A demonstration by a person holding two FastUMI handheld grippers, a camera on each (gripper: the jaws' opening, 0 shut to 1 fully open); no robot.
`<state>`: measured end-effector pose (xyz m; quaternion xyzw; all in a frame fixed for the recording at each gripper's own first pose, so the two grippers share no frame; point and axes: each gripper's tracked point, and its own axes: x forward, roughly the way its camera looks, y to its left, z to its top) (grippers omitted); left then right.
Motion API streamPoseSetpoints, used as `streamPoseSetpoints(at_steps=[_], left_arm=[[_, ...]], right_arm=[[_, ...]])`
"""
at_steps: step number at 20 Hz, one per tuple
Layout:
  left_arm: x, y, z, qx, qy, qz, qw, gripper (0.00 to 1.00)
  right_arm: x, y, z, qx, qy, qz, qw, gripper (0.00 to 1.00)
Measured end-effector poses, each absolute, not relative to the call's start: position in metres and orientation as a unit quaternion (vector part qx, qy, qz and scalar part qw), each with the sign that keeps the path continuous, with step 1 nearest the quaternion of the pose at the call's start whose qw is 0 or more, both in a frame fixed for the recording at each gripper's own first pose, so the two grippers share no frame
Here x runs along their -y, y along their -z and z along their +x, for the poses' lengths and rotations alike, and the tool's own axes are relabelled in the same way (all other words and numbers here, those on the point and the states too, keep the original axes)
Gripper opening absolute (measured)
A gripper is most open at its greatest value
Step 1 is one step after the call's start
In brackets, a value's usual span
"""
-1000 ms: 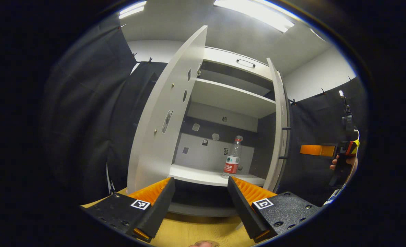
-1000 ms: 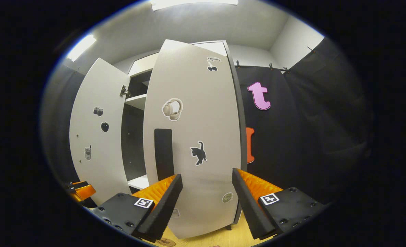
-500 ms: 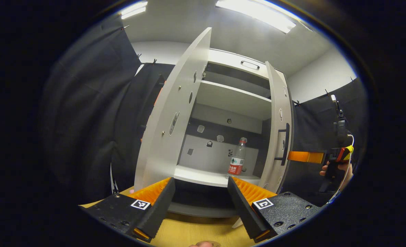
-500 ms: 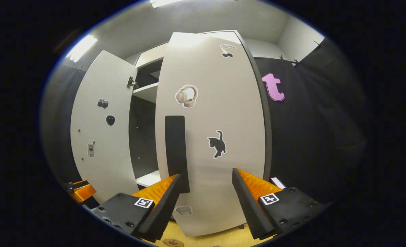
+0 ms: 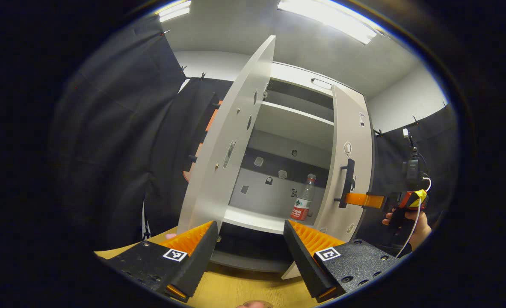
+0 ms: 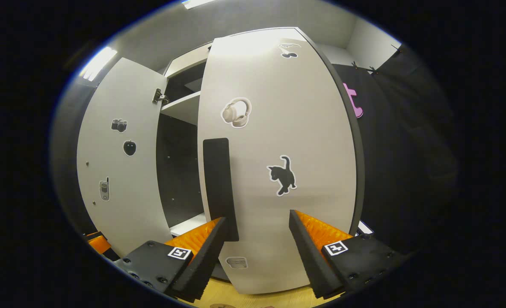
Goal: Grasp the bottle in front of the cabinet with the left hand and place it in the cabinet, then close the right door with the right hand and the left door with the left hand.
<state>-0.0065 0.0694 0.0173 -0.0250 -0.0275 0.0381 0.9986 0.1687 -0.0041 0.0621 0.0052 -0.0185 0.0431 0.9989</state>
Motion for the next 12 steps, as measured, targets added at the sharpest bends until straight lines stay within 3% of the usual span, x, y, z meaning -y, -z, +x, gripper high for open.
streamPoseSetpoints(at_steps=[6, 12], left_arm=[[-0.084, -0.026, -0.022, 0.033, -0.065, -0.034, 0.997, 0.94], [-0.126, -0.057, -0.045, 0.070, -0.129, -0.014, 0.989, 0.93]], right_arm=[[-0.003, -0.061, 0.192, 0.023, -0.042, -0.003, 0.999, 0.97], [-0.002, -0.061, 0.191, 0.025, -0.029, -0.004, 0.999, 0.97]])
